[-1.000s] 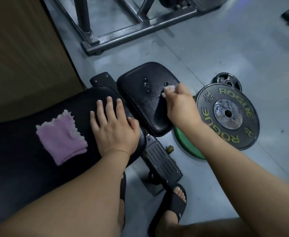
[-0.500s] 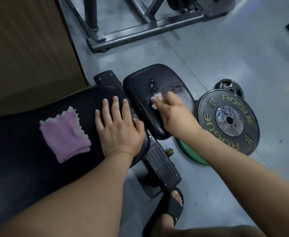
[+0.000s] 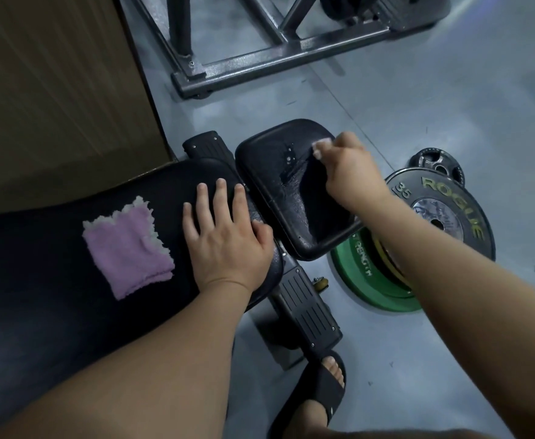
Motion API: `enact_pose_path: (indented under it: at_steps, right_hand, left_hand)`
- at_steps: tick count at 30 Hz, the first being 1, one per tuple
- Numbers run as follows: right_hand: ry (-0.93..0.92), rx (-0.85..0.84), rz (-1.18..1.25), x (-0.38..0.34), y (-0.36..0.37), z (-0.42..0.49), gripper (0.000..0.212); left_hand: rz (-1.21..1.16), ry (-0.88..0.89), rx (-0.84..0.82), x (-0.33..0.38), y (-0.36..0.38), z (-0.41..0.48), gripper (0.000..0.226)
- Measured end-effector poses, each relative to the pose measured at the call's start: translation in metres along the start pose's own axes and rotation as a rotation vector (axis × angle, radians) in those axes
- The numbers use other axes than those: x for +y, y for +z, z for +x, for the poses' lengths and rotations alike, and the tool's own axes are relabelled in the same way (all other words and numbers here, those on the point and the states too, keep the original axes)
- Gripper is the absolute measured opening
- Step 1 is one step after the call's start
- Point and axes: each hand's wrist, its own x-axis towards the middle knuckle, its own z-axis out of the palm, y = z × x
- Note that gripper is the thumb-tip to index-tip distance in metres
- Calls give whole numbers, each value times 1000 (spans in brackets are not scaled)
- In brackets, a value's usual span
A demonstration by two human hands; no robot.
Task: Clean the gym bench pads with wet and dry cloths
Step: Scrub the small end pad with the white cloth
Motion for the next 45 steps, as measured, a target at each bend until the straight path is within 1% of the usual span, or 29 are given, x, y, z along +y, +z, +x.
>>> enact_pose_path:
  at_steps: [1,2,4,6,7,8,10,12,13,15,17,18,19,22,23,24,26,27,28,29,30,32,33,34,35,38,39,43,45]
  right_hand:
    - [69,17,4,0,4,7,31]
    - [75,34,31,-9,8,8,32]
    - [-92,22,103,-35,18,-3,33]
    - [-300,-57,134,-46,20,-20,36]
    - [-339,-77,111,-42,18,-19,36]
    - [-321,-56,74,-32,17,-12,35]
    - [-133,26,36,-8,16,11,36]
    - [50,44,35,-7,17,27,38]
    - [46,40,38,-19,20,28,40]
    - [-133,12,68,-47,27,17,42]
    - [-338,-55,78,-51,30,5,40]
    - [-360,-52,58,-41,26,9,40]
    - [-308,-25,43,-29,23,19,40]
    - [100,33,43,-7,15,49,30]
    - [143,31,36,-17,18,52,27]
    - [102,23,43,-33,22,50,27]
    - [-134,-18,74,-59,28,38,32]
    - [-250,-52,85,-60,31,34,36]
    - [-304,-69,84,-53,30,37,39]
    - [-280,-60,67,-41,26,44,39]
    - [-184,-38,47,-28,22,53,39]
    - [94,-15,29,-13,15,70,32]
    - [158,-13,20,-18,17,72,28]
    - [130,-22,19,-31,20,71,25]
    - [37,-40,31,-48,23,66,24]
    - [-357,-115,128,-83,36,47,33]
    - [-423,-120,122,-84,37,48,37]
    - [-369,-34,108,-75,32,42,33]
    - [-428,-10,133,-65,31,13,30]
  left_hand:
    - [2,-2,0,0,0,0,64]
    - [3,-3,2,0,0,0,64]
    - [3,-6,3,1,1,0,64]
    - [5,-7,3,0,1,0,64]
    - [6,-8,2,0,0,0,64]
    - [8,-6,-1,0,0,0,63]
    - [13,-2,-7,1,-1,0,63]
    - [15,-6,-5,1,-1,0,63]
    - [14,-9,-4,2,0,0,63]
    - [11,-7,-5,2,0,0,64]
    - [13,-4,0,1,0,0,64]
    - [13,-4,0,0,0,0,63]
    - [14,-2,-2,0,0,0,63]
    - [21,0,-9,0,0,-1,63]
    - [19,-2,-9,0,0,0,63]
    - [17,-3,-11,0,0,0,63]
    - [15,0,-14,0,-1,0,63]
    - [17,0,-13,0,-1,-1,63]
    - [17,-1,-12,0,-1,0,63]
    - [16,-1,-10,1,-1,0,63]
    - [16,0,-9,1,-1,0,63]
    - [18,0,-7,1,0,0,62]
    - [17,-3,-5,0,0,0,62]
    - [13,-7,-6,0,1,0,62]
    - [9,-10,-8,0,0,0,63]
    - [11,-9,-5,1,0,0,62]
    - [9,-10,-5,1,0,1,62]
    - [-2,-11,-3,0,1,1,60]
    - [-14,-6,11,-1,2,0,58]
